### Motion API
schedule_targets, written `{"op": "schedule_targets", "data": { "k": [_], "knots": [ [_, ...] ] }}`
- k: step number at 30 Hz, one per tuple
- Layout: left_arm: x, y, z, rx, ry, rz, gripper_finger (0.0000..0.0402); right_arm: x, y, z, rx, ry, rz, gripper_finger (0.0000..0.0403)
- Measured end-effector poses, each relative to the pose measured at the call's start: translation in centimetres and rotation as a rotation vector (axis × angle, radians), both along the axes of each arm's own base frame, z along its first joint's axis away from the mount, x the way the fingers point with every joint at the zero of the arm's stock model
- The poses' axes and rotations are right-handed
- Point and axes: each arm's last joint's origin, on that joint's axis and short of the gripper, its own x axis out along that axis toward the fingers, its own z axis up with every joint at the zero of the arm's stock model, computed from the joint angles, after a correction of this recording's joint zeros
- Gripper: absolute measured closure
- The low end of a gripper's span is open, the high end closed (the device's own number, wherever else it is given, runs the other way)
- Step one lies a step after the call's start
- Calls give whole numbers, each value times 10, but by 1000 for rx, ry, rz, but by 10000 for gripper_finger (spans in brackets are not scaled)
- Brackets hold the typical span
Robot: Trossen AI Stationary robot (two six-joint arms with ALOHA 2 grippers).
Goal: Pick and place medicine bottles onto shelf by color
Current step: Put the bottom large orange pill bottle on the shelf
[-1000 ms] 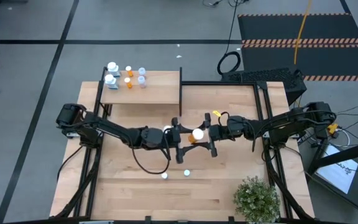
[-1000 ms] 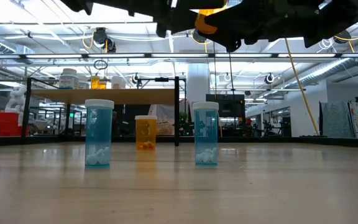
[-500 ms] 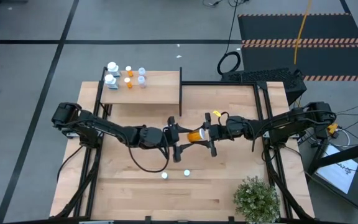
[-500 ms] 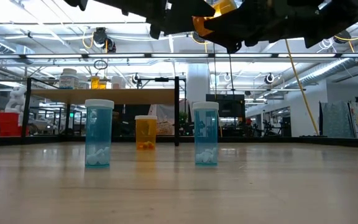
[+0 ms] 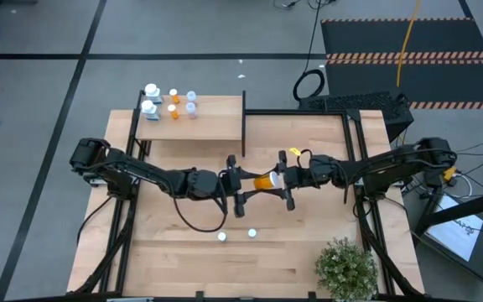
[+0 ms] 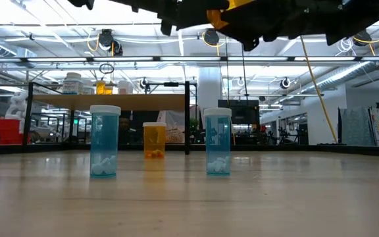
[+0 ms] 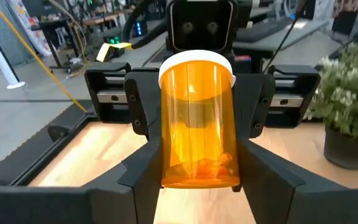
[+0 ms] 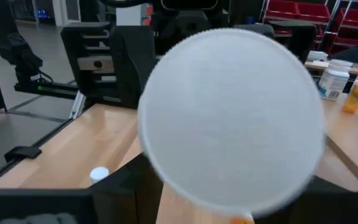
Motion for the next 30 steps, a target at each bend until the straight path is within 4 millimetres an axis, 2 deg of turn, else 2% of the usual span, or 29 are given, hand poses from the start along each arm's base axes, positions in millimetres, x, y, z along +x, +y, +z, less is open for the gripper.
{"op": "schedule_targets", "data": {
  "k": [4, 7, 12, 19, 24, 30],
  "knots": [
    [0, -3, 5, 18, -49, -7, 200, -7, 0, 7, -22, 0, 4, 220],
    [0, -4, 7, 27, -69, -11, 209, -12, -1, 10, -28, 8, -2, 215],
    [0, -4, 13, 26, -128, -14, 228, -22, -1, 16, -25, -38, -1, 176],
    [0, -3, 17, 18, -173, -26, 212, -27, 2, 31, 11, -155, 36, 131],
    [8, -4, 12, 16, -238, -71, 219, -28, 8, 38, 10, -226, 64, 130],
    [18, 1, 0, 19, -305, -116, 216, -29, 15, 41, -18, -277, 88, 150]
  ]
}}
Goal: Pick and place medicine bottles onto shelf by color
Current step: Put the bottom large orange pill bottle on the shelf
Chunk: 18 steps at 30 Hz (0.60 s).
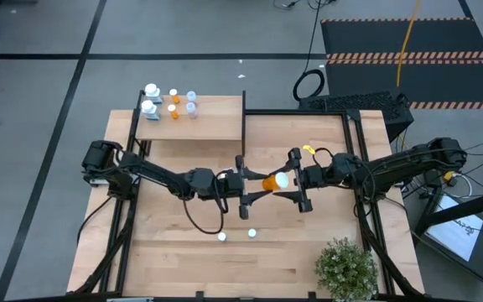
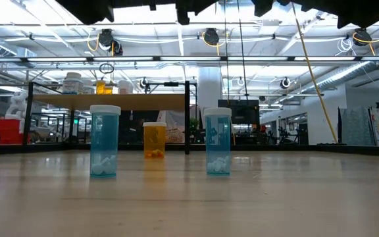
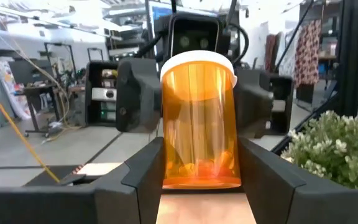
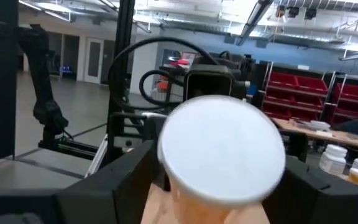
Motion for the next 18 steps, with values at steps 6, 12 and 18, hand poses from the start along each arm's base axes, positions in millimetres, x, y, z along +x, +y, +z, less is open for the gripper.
{"op": "schedule_targets", "data": {
  "k": [6, 12, 18],
  "knots": [
    [1, 1, -1, 5, -14, -19, 202, 0, 0, -1, -9, 12, 2, 190],
    [1, -3, -2, -5, 3, -27, 200, 1, 0, -4, -5, 39, 2, 215],
    [-12, -16, 10, 7, 62, 82, 173, 1, 0, -8, 40, 105, 11, 209]
  ]
}}
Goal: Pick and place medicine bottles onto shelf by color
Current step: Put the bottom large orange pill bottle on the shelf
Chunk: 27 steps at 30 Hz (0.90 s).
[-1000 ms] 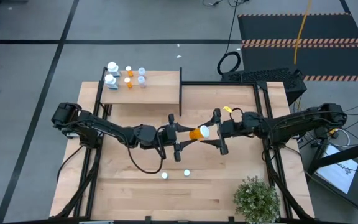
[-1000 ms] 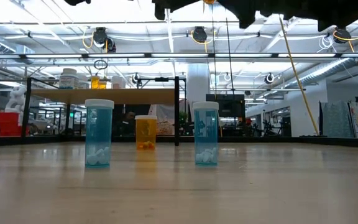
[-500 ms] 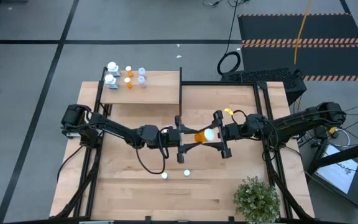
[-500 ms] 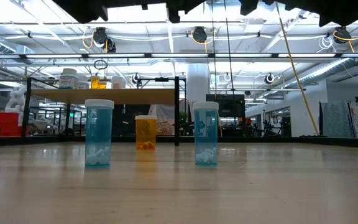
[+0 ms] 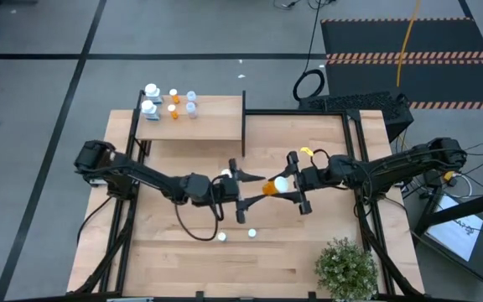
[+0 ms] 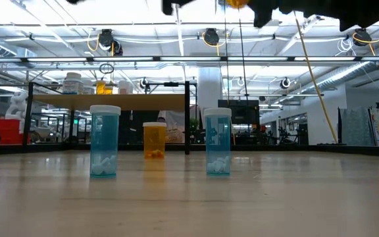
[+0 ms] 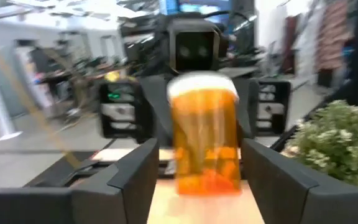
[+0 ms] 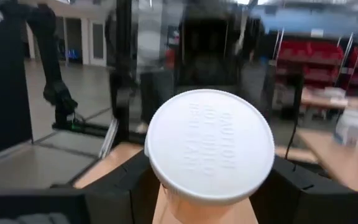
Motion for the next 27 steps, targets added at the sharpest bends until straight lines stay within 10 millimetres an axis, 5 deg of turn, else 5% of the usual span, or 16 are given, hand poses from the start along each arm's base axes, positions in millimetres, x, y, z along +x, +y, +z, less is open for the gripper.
{"op": "schedule_targets", "data": {
  "k": [4, 10, 21, 27],
  "knots": [
    [-14, -5, 14, -23, 59, 76, 143, 1, 0, -6, 3, 61, -1, 205],
    [-18, -5, 7, -100, 152, 67, 116, 2, -5, -9, 6, 90, -25, 206],
    [8, 23, -29, -203, 220, -15, 107, 2, -10, -13, 1, 129, -50, 206],
    [15, 25, -29, -173, 184, -52, 110, 2, -12, -15, -7, 150, -54, 206]
  ]
}}
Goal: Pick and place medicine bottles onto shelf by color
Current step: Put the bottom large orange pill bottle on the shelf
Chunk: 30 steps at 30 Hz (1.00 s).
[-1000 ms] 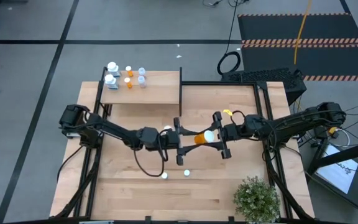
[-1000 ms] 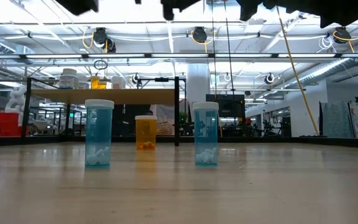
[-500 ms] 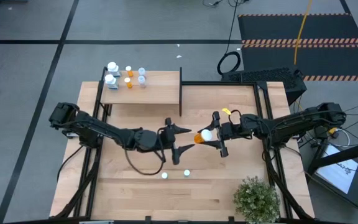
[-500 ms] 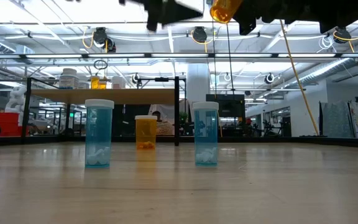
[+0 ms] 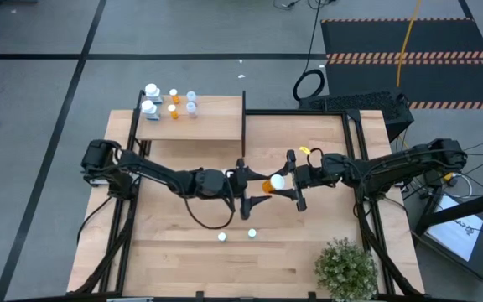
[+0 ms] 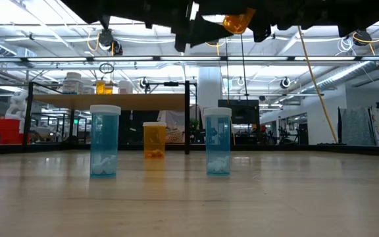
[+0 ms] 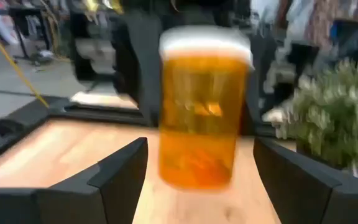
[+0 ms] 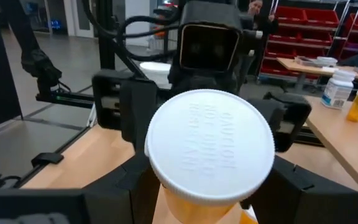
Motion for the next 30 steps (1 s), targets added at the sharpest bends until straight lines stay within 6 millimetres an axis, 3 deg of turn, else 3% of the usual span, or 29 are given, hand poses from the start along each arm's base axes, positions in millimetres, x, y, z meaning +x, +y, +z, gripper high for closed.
{"op": "schedule_targets", "data": {
  "k": [14, 30],
  "knots": [
    [0, 0, 1, 63, -16, -34, 227, 0, 0, 0, 1, 3, 3, 206],
    [0, -1, 3, 83, -42, -37, 225, 0, 0, 2, 2, -16, 1, 193]
  ]
}}
